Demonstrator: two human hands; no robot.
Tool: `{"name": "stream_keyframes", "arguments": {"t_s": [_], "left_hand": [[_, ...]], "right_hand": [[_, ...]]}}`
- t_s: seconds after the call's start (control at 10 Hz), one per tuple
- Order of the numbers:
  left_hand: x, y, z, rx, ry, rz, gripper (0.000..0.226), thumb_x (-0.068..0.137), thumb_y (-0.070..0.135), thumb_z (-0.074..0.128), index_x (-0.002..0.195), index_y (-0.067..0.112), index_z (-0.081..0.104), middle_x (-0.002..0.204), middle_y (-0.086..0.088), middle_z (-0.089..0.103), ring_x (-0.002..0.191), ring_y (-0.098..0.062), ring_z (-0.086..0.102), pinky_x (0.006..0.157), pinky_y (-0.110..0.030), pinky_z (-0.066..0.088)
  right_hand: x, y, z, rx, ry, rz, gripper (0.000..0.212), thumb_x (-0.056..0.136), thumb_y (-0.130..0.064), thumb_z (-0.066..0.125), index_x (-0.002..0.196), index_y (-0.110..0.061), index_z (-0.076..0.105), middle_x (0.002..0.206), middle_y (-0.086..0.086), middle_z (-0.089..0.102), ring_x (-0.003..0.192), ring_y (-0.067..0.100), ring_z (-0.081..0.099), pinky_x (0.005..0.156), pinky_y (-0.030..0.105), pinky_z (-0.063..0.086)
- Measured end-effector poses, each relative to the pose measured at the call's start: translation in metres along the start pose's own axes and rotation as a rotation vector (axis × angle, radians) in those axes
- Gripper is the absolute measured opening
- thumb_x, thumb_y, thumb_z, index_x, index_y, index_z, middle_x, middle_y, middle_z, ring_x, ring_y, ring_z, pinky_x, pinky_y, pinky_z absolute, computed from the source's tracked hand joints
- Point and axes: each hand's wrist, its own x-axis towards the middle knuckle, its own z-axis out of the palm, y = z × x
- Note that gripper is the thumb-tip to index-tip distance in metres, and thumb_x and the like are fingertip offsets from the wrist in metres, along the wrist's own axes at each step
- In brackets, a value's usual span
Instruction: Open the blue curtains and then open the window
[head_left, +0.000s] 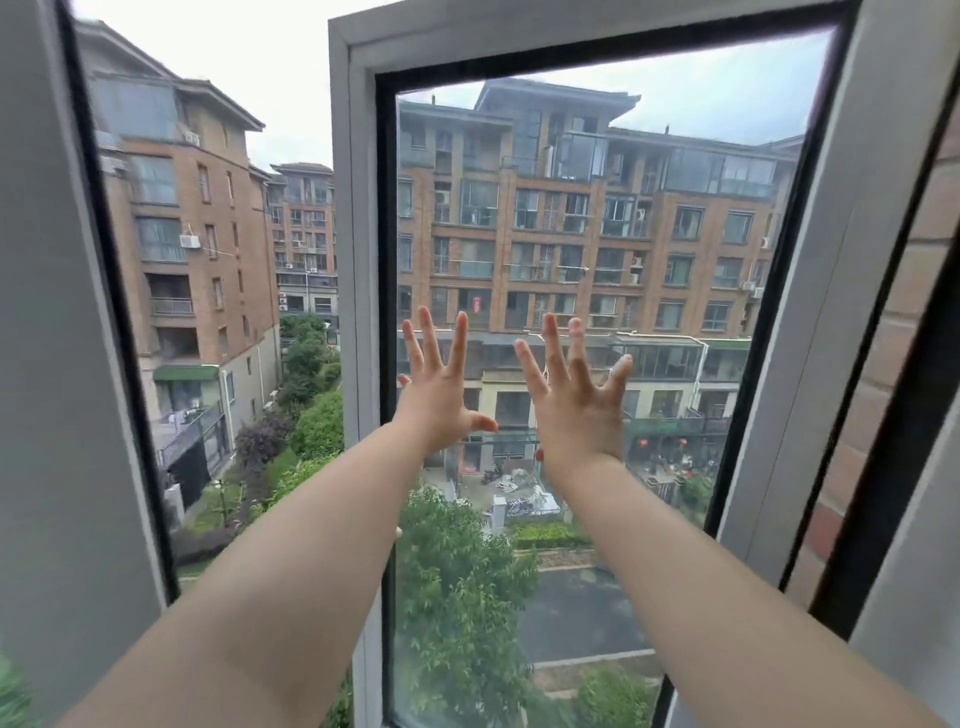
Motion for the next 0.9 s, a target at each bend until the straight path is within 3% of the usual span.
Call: {"name": "stream_keyframes", "arguments": {"t_s": [0.1,0.2,0.4,0.5,0.6,0.7,0.8,0.9], "left_hand": [[0.013,-0.007,0.008,-0.022,-0.005,0.022,0.135,0.060,0.052,0.076,0.127,0.038,-0.040,0.133,-0.004,-0.054,0.128,-0.034,-0.042,0.104,-0.068,0.022],[0.025,-0.013,0.014,-0.007,0.003,0.046,0.136,0.060,0.054,0.076,0.123,0.041,-0.044,0.131,-0.003,-0.055,0.126,-0.031,-0.043,0.103,-0.066,0.028],[0.039,-0.018,0.019,0.016,0.006,0.046,0.134,0.062,0.053,0.075,0.128,0.037,-0.040,0.141,-0.008,-0.048,0.128,-0.031,-0.041,0.106,-0.057,0.033],[0.033,-0.010,0.014,0.056,-0.003,-0.005,0.133,0.062,0.054,0.074,0.131,0.034,-0.038,0.144,-0.009,-0.044,0.135,-0.032,-0.033,0.103,-0.044,0.039],[0.023,0.001,0.008,0.059,0.013,-0.066,0.127,0.067,0.051,0.073,0.139,0.031,-0.030,0.151,-0.008,-0.032,0.142,-0.028,-0.019,0.104,-0.040,0.039],[0.010,0.009,0.004,0.191,0.041,-0.130,0.110,0.076,0.053,0.064,0.146,0.025,-0.017,0.156,-0.008,-0.019,0.145,-0.026,-0.008,0.107,-0.043,0.038],[-0.019,0.021,-0.011,0.278,0.010,-0.165,0.098,0.084,0.051,0.056,0.147,0.021,-0.014,0.157,-0.009,-0.015,0.145,-0.028,-0.006,0.112,-0.047,0.028],[-0.045,0.031,-0.032,0.370,0.036,-0.107,0.087,0.090,0.049,0.048,0.147,0.018,-0.010,0.157,-0.010,-0.010,0.145,-0.029,-0.006,0.114,-0.049,0.023]], "right_hand": [[0.003,0.003,0.005,-0.025,-0.001,-0.029,0.099,0.085,-0.016,0.058,0.143,-0.022,-0.022,0.148,0.012,-0.036,0.141,0.032,-0.019,0.107,0.063,0.015],[0.010,-0.001,0.006,-0.011,0.004,-0.022,0.092,0.086,-0.005,0.050,0.144,-0.021,-0.020,0.149,0.013,-0.033,0.141,0.032,-0.018,0.107,0.064,0.013],[0.022,-0.009,0.013,0.010,0.009,0.002,0.089,0.087,0.001,0.045,0.144,-0.020,-0.019,0.149,0.014,-0.032,0.140,0.034,-0.019,0.105,0.068,0.007],[0.021,-0.009,0.011,0.003,0.002,0.001,0.090,0.086,0.003,0.045,0.144,-0.019,-0.019,0.150,0.015,-0.032,0.140,0.035,-0.019,0.106,0.068,0.008],[0.018,-0.007,0.007,-0.036,-0.003,-0.028,0.086,0.088,-0.002,0.046,0.145,-0.017,-0.017,0.151,0.017,-0.028,0.141,0.034,-0.014,0.106,0.065,0.015],[0.018,-0.003,-0.006,-0.053,0.015,-0.046,0.079,0.087,-0.010,0.051,0.147,-0.015,-0.001,0.154,0.018,-0.013,0.142,0.034,-0.002,0.104,0.059,0.025],[0.008,-0.003,-0.026,0.055,-0.051,-0.038,0.072,0.090,-0.025,0.052,0.146,-0.010,0.010,0.155,0.017,0.001,0.141,0.033,0.010,0.107,0.053,0.024],[-0.007,-0.004,-0.045,0.141,-0.035,-0.003,0.066,0.093,-0.025,0.046,0.146,-0.009,0.010,0.156,0.016,0.004,0.141,0.033,0.013,0.111,0.052,0.019]]}}
